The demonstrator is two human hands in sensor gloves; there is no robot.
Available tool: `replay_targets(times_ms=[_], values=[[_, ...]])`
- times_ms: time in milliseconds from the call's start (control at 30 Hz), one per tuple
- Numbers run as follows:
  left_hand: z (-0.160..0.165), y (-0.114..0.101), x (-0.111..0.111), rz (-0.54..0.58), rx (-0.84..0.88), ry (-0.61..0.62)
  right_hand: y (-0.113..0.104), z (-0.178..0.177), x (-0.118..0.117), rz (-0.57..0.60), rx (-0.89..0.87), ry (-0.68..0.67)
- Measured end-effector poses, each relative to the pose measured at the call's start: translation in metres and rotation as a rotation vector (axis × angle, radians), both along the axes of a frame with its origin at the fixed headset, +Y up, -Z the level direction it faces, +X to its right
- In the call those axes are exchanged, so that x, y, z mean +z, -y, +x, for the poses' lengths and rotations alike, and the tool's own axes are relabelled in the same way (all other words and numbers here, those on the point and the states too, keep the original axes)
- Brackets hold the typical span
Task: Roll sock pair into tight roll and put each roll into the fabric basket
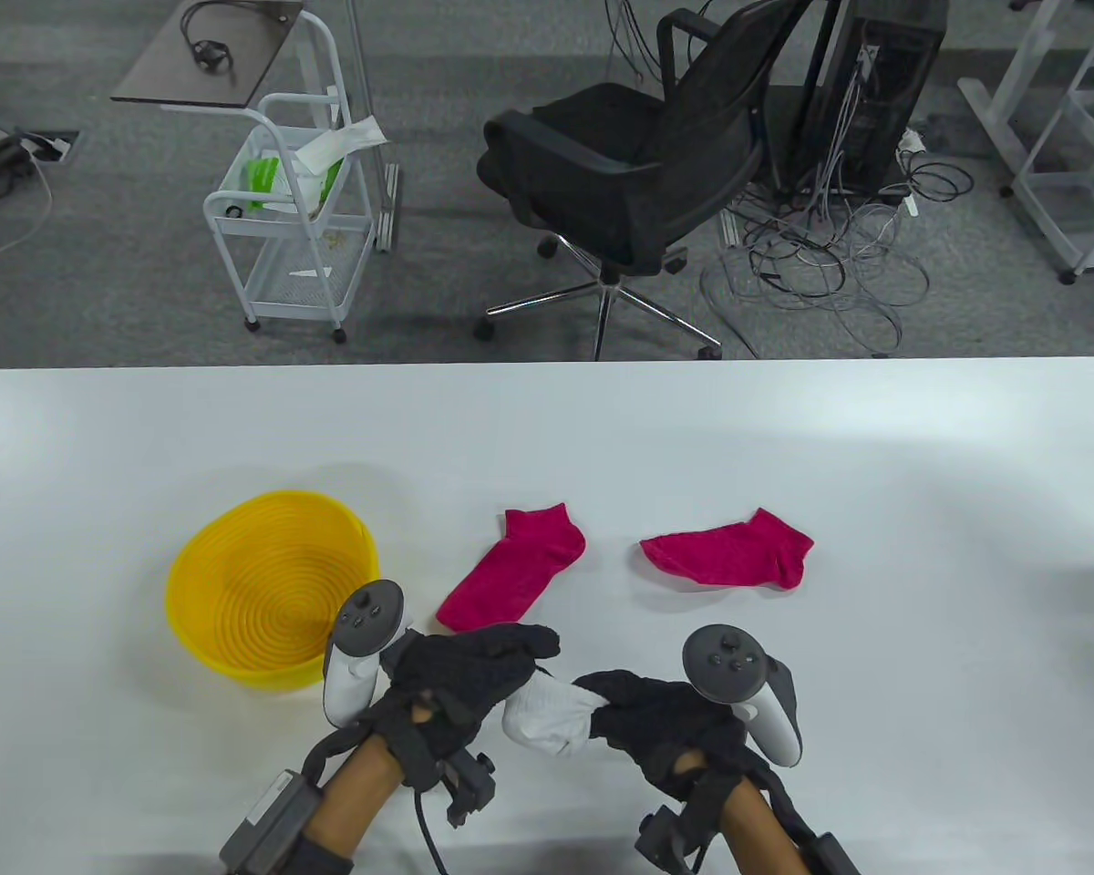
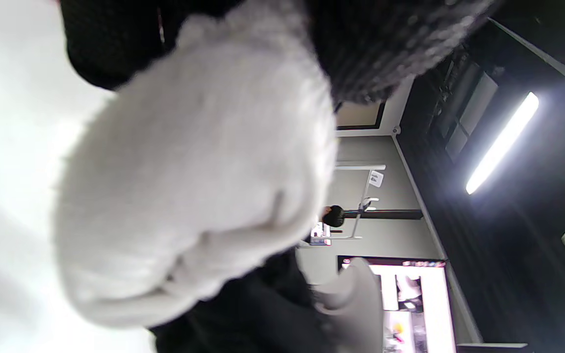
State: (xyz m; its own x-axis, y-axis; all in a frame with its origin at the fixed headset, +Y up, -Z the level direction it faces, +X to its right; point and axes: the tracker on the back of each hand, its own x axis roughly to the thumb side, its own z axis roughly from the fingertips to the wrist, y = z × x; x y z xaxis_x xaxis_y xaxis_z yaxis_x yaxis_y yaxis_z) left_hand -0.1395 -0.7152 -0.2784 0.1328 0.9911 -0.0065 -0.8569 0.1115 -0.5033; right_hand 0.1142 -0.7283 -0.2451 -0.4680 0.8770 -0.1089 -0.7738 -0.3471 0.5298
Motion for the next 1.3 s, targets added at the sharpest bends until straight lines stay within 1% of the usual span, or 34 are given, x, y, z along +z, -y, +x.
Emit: replay_targets(times_ms=[33,67,133,167,200,233,333,400,433,533,600,733,800,867,1000,1100,1167,1233,1300], values=[[0.001,-0.001,0.002,0.022,-0.012,0.006,0.000,0.000,0.001,-0.003,-0.005,-0.007],[0.001,-0.002,0.003,0.057,-0.031,-0.017,-0.001,-0.001,0.002,0.004,0.000,0.005],[0.002,-0.003,0.004,0.089,-0.047,-0.020,-0.003,-0.001,0.002,0.046,0.038,0.011],[0.002,-0.004,0.005,0.105,-0.073,-0.028,-0.006,0.000,0.003,0.092,0.078,0.035],[0.001,-0.004,0.005,0.109,-0.090,-0.036,-0.007,0.001,0.003,0.107,0.090,0.047],[0.000,-0.004,0.005,0.120,-0.111,-0.049,-0.009,0.002,0.004,0.148,0.118,0.072],[-0.005,-0.002,0.004,0.090,-0.167,-0.080,-0.016,0.005,0.006,0.256,0.194,0.133],[-0.009,0.001,0.004,0.070,-0.201,-0.083,-0.019,0.006,0.007,0.299,0.224,0.160],[-0.011,0.004,0.002,0.046,-0.234,-0.079,-0.022,0.006,0.009,0.349,0.258,0.186],[-0.009,0.008,0.001,0.020,-0.296,0.025,-0.027,0.006,0.012,0.433,0.319,0.214],[-0.005,0.009,0.002,0.028,-0.323,0.051,-0.028,0.005,0.013,0.451,0.324,0.217],[0.003,0.006,0.005,0.089,-0.382,0.057,-0.028,0.003,0.014,0.458,0.322,0.203],[0.003,0.001,0.006,0.145,-0.396,0.001,-0.028,0.002,0.014,0.455,0.321,0.189],[0.000,-0.006,0.007,0.176,-0.413,-0.042,-0.029,0.002,0.015,0.453,0.305,0.189],[-0.014,-0.024,0.006,0.286,-0.455,-0.174,-0.033,0.007,0.015,0.485,0.302,0.229],[-0.030,-0.035,0.005,0.332,-0.463,-0.252,-0.032,0.013,0.013,0.492,0.316,0.273],[-0.041,-0.042,0.004,0.352,-0.449,-0.303,-0.030,0.015,0.011,0.471,0.312,0.281],[-0.058,-0.050,0.001,0.385,-0.447,-0.408,-0.025,0.017,0.009,0.435,0.311,0.282],[-0.072,-0.055,0.000,0.392,-0.470,-0.470,-0.023,0.018,0.007,0.415,0.312,0.277]])
